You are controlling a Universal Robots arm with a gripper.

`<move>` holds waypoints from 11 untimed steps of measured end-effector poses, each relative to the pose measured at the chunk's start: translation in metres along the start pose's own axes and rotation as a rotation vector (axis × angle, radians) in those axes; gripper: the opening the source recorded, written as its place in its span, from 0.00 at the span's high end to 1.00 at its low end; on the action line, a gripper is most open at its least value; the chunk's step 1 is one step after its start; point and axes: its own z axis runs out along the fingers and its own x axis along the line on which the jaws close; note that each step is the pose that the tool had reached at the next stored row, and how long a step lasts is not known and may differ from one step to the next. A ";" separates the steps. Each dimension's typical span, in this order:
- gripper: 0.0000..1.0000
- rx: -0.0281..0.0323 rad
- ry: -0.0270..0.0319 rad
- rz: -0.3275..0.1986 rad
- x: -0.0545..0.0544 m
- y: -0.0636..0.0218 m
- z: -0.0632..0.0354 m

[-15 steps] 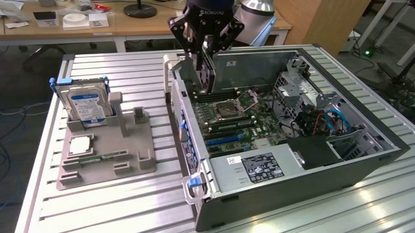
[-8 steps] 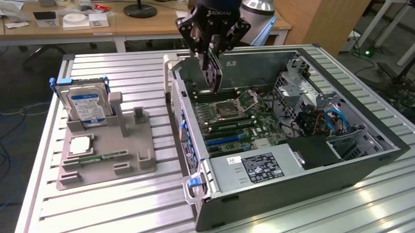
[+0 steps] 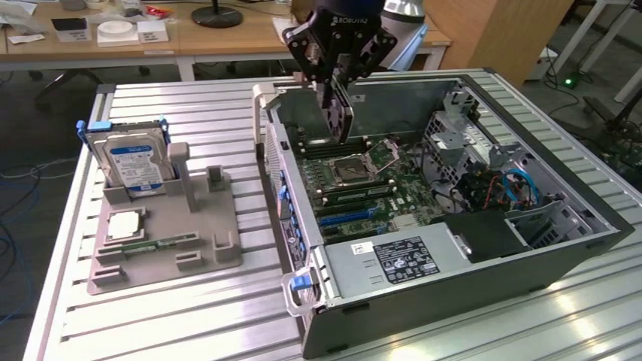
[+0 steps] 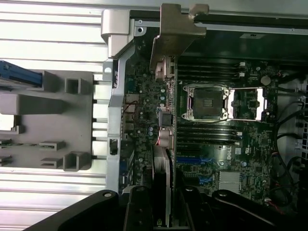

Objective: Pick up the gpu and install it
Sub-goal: 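Pick up the gpu and move the gpu toward the slot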

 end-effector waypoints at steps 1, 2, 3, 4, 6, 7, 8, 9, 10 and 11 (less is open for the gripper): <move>0.73 0.0001 0.0000 0.000 -0.001 0.0000 0.0000; 0.73 0.0001 0.0000 0.000 -0.002 0.0000 0.0001; 0.73 0.0000 0.0000 0.000 -0.003 -0.0001 0.0002; 0.73 0.0001 0.0000 0.000 -0.004 -0.0001 0.0003; 0.73 0.0000 0.0000 0.000 -0.006 -0.0001 0.0005; 0.73 0.0000 0.0000 0.000 -0.007 -0.0002 0.0006; 0.73 0.0000 0.0000 0.000 -0.008 -0.0002 0.0006; 0.73 0.0001 0.0000 0.000 -0.008 -0.0002 0.0007; 0.73 0.0000 0.0000 0.000 -0.009 -0.0002 0.0008; 0.73 0.0001 0.0001 0.000 -0.010 -0.0002 0.0008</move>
